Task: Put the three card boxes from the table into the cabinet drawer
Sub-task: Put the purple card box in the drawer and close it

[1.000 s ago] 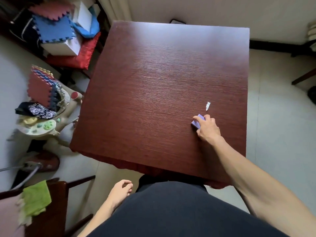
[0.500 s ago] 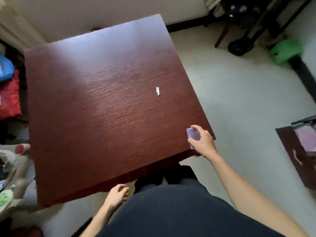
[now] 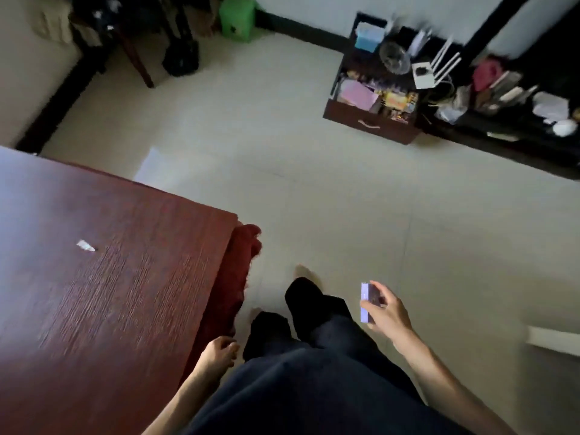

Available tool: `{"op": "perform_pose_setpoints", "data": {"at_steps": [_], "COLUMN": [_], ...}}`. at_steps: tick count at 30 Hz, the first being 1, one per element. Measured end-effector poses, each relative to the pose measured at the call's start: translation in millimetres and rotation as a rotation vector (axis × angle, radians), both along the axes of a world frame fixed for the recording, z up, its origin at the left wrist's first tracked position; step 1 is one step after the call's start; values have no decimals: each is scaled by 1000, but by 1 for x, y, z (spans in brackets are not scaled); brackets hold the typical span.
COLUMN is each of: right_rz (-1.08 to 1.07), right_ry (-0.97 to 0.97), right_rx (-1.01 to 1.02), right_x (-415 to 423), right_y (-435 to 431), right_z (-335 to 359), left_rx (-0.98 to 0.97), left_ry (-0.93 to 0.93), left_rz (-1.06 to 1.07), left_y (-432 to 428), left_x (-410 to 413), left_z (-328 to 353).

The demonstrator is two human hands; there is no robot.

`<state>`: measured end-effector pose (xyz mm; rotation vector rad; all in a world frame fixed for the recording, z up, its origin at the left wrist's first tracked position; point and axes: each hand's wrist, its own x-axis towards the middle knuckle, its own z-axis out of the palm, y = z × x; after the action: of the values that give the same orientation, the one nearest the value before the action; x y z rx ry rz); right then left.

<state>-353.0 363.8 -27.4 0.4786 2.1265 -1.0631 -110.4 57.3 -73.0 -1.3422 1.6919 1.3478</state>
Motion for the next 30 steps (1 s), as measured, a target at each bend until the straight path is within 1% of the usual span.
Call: {"op": "perform_pose_setpoints", "data": {"at_steps": [3, 7, 9, 13, 16, 21, 26, 30], "right_rz": [-166, -370, -415, -557, -536, -489, -457, -446], "right_ry": [-26, -35, -38, -38, -48, -29, -27, -15], "right_rx": [-24, -41, -43, -140, -184, -196, -196, -166], "right_x": [7, -3, -21, -85, -134, -212, -284, -348], "right_y": [49, 96, 116, 150, 166, 170, 160, 143], "right_z": [-6, -19, -26, -34, -28, -16, -16, -18], "left_rx": [-21, -50, -54, -61, -61, -76, -124, -96], "left_ry": [27, 69, 76, 81, 60, 0, -33, -85], "left_rz": [-181, -293, -355, -407, -415, -393, -447, -512], "left_y": [6, 28, 43, 76, 87, 87, 73, 48], "left_x": [-75, -171, -212, -279, -313, -358, -401, -450], "left_z": [11, 25, 31, 39, 40, 38, 25, 9]}}
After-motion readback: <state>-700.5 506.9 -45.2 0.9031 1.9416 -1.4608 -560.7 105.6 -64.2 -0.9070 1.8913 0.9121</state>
